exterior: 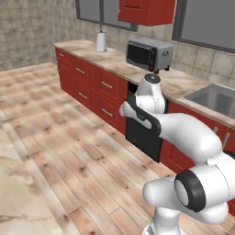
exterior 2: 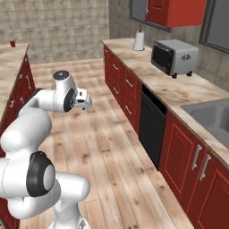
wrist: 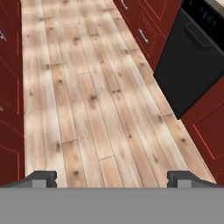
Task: Four empty soda cans are scattered around the kitchen. Gather all the cans and cluster them next to the stove for recycling.
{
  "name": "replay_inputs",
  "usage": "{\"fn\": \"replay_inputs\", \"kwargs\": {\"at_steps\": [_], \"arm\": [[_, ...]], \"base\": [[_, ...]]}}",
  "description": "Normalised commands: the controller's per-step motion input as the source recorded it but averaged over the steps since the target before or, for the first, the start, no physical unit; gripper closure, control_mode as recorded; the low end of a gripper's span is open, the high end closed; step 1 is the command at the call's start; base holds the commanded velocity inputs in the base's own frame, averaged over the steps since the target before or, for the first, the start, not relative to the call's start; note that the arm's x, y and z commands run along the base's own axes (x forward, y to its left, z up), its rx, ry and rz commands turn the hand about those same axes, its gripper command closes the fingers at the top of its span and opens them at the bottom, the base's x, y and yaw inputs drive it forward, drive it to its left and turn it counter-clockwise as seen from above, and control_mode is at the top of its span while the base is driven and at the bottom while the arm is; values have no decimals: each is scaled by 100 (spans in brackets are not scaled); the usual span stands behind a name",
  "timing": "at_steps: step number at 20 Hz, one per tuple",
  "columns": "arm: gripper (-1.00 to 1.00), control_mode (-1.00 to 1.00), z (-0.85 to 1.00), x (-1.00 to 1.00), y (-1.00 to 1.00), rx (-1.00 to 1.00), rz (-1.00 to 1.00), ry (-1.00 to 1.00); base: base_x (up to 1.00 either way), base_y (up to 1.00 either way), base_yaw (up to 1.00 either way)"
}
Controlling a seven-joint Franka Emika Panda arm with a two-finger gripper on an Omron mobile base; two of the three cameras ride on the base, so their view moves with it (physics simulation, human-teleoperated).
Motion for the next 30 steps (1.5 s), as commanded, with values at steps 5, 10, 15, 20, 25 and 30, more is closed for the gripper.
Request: {"fn": "replay_inputs", "kwargs": {"at_steps": [5, 10, 15, 20, 25, 30], "arm": [[-100, 100, 0, 0, 0, 0, 0, 0], [-100, 100, 0, 0, 0, 0, 0, 0], [-100, 100, 0, 0, 0, 0, 0, 0], [-100, 100, 0, 0, 0, 0, 0, 0], [-100, 100, 0, 0, 0, 0, 0, 0], [-100, 100, 0, 0, 0, 0, 0, 0]], "base": [[40, -28, 6], [48, -20, 6], [82, -4, 4], [98, 0, 3], [100, 0, 5], [100, 0, 5]]}}
